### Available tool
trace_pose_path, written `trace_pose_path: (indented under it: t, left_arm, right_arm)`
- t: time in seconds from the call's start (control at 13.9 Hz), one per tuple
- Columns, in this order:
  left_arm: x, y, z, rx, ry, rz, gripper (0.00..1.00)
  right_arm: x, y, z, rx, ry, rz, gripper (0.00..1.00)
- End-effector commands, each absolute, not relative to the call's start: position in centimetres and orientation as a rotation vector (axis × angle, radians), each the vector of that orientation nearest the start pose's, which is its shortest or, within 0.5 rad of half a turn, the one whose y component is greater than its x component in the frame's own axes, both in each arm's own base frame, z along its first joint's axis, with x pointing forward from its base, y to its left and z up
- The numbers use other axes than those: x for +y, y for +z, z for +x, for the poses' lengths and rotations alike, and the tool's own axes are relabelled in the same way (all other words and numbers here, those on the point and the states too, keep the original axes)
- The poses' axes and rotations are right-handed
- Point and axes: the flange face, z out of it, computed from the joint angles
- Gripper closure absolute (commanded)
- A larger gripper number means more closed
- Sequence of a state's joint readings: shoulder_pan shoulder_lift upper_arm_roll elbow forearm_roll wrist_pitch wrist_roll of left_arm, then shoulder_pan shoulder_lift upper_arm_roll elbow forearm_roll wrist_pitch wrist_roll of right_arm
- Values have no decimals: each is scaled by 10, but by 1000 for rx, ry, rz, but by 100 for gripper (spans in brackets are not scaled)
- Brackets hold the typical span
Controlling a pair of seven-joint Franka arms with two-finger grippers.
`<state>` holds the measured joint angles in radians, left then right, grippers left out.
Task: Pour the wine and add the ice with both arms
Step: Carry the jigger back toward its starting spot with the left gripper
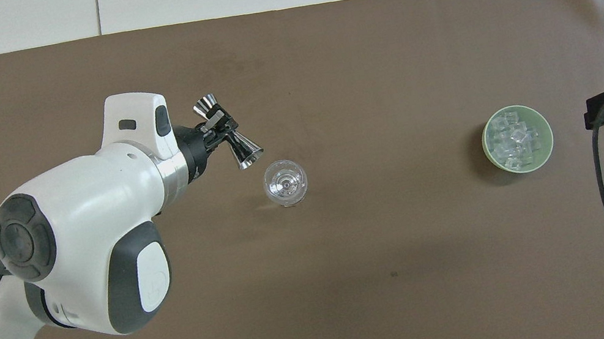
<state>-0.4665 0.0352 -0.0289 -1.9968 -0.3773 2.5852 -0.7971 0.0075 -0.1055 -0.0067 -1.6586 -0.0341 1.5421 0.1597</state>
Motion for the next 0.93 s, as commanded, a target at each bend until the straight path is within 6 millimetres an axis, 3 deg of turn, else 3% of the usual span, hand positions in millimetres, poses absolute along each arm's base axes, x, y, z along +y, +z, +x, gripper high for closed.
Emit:
trace_pose_path:
  t: [0.0,0.22,0.57,0.86]
  left_arm:
    - [-259,506,532,846,202,2394,100]
    - [-209,498,547,1059,-13,2216,100]
    - [-142,472,562,1234,-282,2036,100]
    - [-88,451,572,1327,-395,1895,100]
  right_arm:
    - [-4,638,510,209,20,-3151,0]
    - [-4,638,510,209,20,-3151,0]
    - [-4,638,510,209,23,-3151,0]
    - [-4,638,510,209,20,-3151,0]
